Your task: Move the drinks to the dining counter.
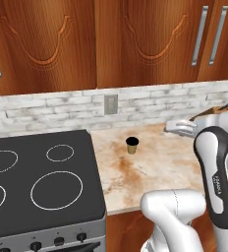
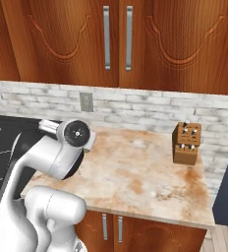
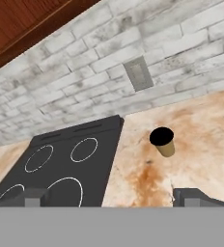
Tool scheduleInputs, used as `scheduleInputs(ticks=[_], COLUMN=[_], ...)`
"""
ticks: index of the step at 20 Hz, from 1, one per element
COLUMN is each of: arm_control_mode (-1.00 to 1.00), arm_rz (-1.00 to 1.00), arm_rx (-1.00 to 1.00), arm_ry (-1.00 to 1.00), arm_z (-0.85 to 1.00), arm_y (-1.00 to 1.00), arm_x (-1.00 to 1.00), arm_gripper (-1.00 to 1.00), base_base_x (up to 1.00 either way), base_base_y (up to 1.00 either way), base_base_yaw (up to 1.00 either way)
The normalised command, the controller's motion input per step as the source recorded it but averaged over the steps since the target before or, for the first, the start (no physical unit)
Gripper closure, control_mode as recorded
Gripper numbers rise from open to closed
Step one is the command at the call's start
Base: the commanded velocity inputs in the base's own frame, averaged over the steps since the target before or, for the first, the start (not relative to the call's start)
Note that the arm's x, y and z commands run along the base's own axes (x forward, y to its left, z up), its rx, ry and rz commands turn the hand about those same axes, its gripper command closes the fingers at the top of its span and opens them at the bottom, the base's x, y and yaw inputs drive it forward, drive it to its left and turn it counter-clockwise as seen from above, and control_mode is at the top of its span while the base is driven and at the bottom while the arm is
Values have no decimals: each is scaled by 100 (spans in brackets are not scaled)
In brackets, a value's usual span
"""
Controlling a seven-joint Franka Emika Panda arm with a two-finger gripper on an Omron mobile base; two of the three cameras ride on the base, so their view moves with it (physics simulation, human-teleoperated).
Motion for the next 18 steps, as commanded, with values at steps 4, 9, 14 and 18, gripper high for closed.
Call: scheduleInputs(ticks=[4, 9, 14, 18], arm_control_mode=[-100, -100, -100, -100], arm_rz=[0, 0, 0, 0], arm_rx=[0, 0, 0, 0], arm_ry=[5, 0, 0, 0], arm_z=[-10, -9, -5, -6], arm_y=[9, 2, 2, 10], arm_x=[27, 23, 18, 16], arm_gripper=[-100, -100, -100, -100], base_base_x=[0, 0, 0, 0], base_base_y=[0, 0, 0, 0], base_base_yaw=[0, 0, 0, 0])
